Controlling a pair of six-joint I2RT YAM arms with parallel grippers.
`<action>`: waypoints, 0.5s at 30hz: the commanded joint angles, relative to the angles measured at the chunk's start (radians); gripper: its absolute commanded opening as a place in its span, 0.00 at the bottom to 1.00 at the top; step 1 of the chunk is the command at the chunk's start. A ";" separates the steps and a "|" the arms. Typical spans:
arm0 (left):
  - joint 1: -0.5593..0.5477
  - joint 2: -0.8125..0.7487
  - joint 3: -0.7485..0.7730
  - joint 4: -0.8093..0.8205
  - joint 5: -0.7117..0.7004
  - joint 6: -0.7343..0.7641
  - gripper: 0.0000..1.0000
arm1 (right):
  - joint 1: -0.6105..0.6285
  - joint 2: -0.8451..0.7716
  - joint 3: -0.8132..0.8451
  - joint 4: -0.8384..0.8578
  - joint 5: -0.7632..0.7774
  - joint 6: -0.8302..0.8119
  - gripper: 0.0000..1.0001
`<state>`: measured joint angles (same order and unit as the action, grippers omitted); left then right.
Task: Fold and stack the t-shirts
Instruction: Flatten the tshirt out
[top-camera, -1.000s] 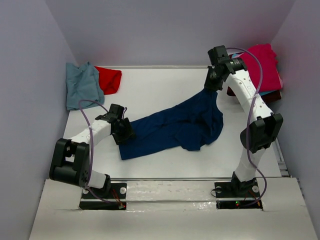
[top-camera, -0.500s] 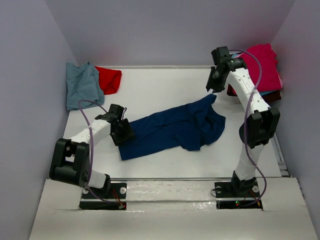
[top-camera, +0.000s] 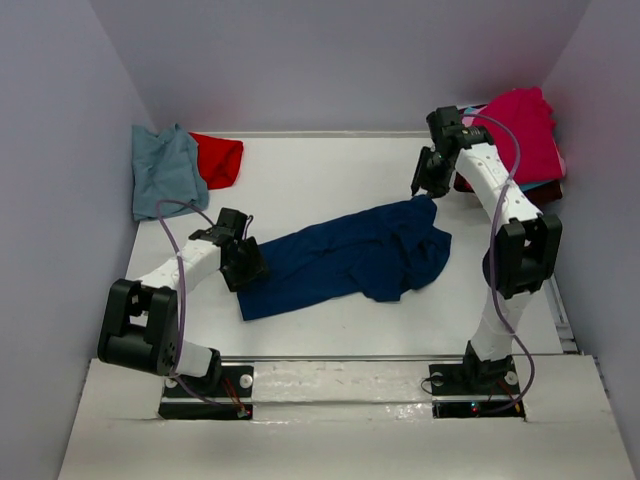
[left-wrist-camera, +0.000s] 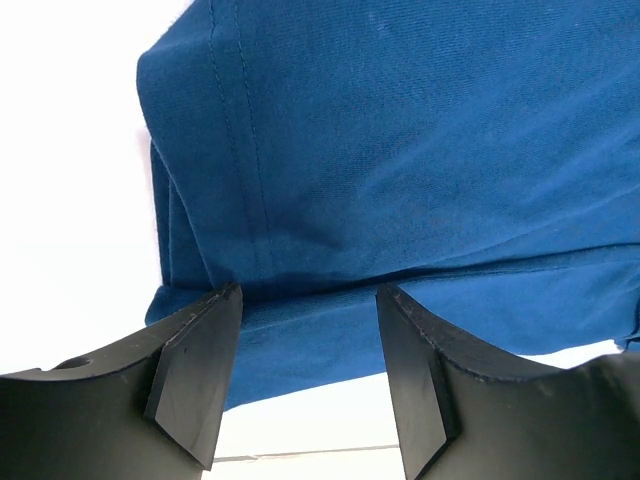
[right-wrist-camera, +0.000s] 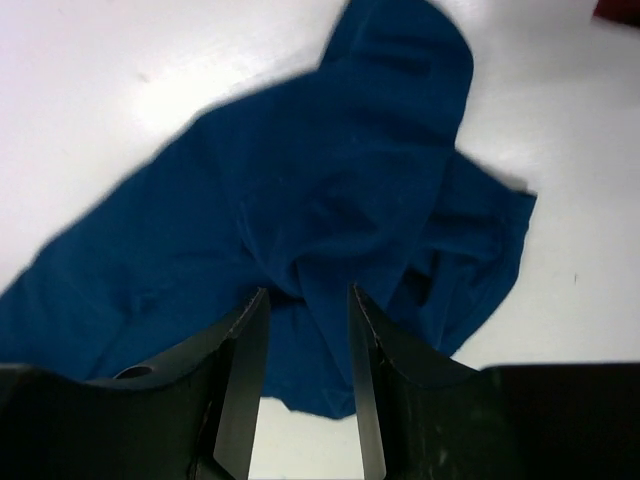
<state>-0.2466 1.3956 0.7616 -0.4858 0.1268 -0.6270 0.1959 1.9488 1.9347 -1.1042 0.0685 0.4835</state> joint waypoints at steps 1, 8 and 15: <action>0.004 -0.014 -0.002 0.007 0.008 -0.002 0.68 | -0.001 -0.146 -0.210 0.053 -0.105 -0.020 0.43; 0.004 0.013 0.013 0.016 0.007 0.006 0.68 | 0.019 -0.324 -0.496 0.092 -0.137 -0.002 0.43; 0.004 0.023 0.019 0.030 0.016 0.006 0.68 | 0.039 -0.355 -0.651 0.164 -0.174 0.009 0.43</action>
<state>-0.2466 1.4185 0.7616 -0.4576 0.1314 -0.6266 0.2192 1.6028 1.3319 -1.0279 -0.0685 0.4870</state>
